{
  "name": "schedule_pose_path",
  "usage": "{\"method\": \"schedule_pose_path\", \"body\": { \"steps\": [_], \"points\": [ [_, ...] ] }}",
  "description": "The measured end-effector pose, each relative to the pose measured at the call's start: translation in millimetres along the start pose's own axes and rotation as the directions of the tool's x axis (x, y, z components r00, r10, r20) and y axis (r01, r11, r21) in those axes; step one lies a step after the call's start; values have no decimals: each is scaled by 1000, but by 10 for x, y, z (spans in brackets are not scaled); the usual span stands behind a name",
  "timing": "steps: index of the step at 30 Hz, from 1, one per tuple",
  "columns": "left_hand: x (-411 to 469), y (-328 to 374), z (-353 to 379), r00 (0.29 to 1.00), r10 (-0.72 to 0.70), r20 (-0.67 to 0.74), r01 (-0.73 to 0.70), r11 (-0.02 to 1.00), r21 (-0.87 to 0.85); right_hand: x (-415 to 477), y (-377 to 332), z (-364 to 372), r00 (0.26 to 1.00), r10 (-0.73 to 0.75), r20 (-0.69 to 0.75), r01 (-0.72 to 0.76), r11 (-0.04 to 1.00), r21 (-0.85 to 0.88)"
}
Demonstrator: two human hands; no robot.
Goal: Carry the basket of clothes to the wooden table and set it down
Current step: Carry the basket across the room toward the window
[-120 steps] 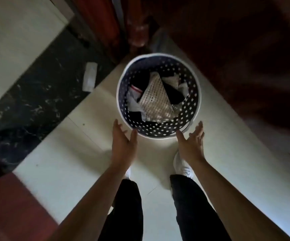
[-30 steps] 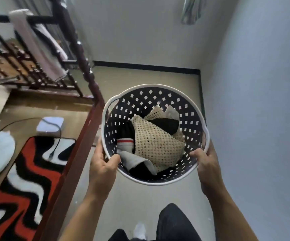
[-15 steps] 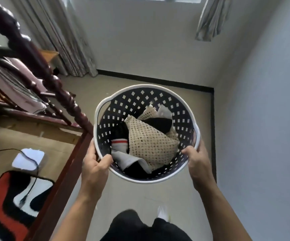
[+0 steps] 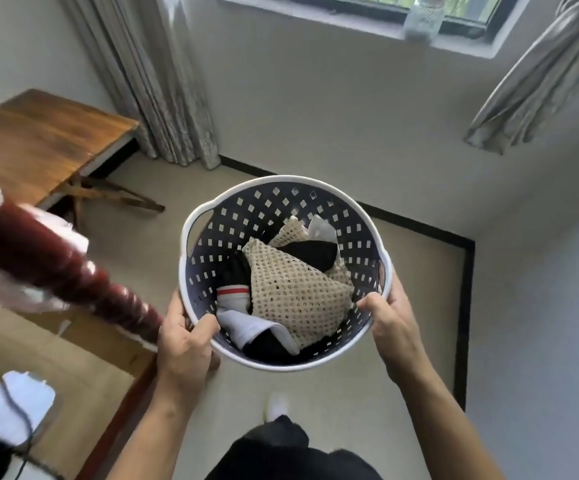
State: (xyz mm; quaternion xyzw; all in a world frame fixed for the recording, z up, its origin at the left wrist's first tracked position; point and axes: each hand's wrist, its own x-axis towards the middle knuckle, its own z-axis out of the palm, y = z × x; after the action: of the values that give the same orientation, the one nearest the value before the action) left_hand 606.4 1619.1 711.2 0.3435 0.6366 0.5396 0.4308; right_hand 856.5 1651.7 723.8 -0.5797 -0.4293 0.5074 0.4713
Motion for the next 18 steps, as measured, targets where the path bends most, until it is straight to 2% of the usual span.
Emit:
{"method": "schedule_pose_path", "body": {
  "steps": [5,9,13,18],
  "points": [
    [1117,387,471,996,74,52,-78,995,61,1050,-302,109,998,-39,-58,42,998,47],
    [1939,470,812,998,55,42,-58,995,83,1916,-440,235,998,-40,-51,44,996,79],
    [2795,526,1124,999,29,-38,-25,996,89,2992,-488,475,999,-36,25,34,997,66],
    [3674,819,1133,973,-6,-232,22,998,64,4225,-768,1043,978,-29,207,24,999,25]
  ]
}}
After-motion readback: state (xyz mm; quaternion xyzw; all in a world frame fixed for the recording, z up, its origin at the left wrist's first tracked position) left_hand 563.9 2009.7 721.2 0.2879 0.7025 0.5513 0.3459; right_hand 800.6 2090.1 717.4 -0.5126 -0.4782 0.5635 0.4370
